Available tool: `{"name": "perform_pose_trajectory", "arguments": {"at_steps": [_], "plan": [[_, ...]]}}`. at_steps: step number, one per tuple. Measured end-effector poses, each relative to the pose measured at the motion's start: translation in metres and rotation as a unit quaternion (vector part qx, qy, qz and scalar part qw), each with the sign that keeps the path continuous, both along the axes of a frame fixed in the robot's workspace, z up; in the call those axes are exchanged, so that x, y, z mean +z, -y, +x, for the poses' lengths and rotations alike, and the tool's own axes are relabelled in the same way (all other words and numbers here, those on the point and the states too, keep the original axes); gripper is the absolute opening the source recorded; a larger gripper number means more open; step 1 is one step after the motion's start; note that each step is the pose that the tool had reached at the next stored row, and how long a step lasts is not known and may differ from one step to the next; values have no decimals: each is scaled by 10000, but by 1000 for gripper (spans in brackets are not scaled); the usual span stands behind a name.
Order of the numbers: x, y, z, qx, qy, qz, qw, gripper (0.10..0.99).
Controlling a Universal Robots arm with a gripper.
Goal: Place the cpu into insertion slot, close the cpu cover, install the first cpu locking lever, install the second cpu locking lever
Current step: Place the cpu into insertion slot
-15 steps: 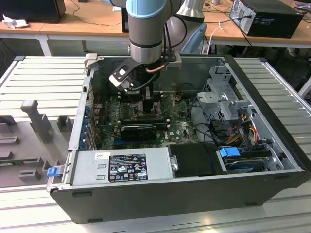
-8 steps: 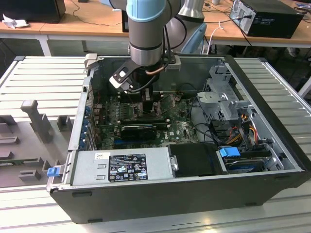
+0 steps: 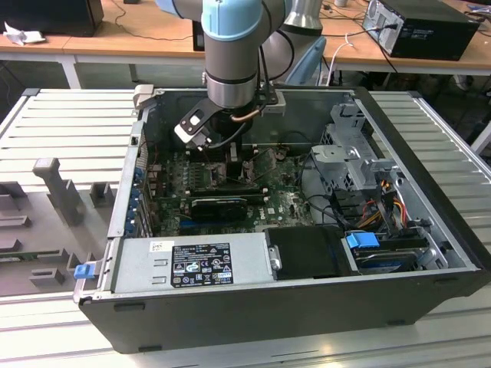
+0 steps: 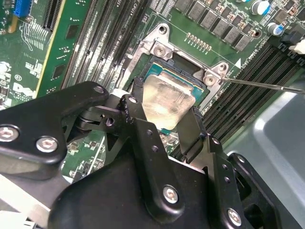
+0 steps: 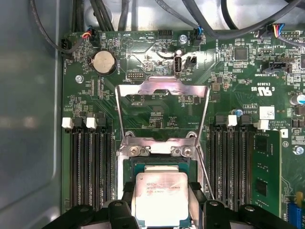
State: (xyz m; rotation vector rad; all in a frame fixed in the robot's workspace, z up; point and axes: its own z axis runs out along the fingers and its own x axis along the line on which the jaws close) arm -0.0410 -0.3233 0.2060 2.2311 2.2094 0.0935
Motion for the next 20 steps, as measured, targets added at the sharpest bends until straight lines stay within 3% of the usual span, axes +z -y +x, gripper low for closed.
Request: {"name": "perform_pose_trajectory", "arguments": {"at_steps": [11, 13, 14, 20], "plan": [[-37, -5, 2, 0, 0, -6, 10000, 529], [-37, -5, 3, 0, 0, -6, 10000, 541], [-37, -5, 3, 0, 0, -6, 10000, 604], [-10, -5, 4, 0, 0, -6, 10000, 604]]}}
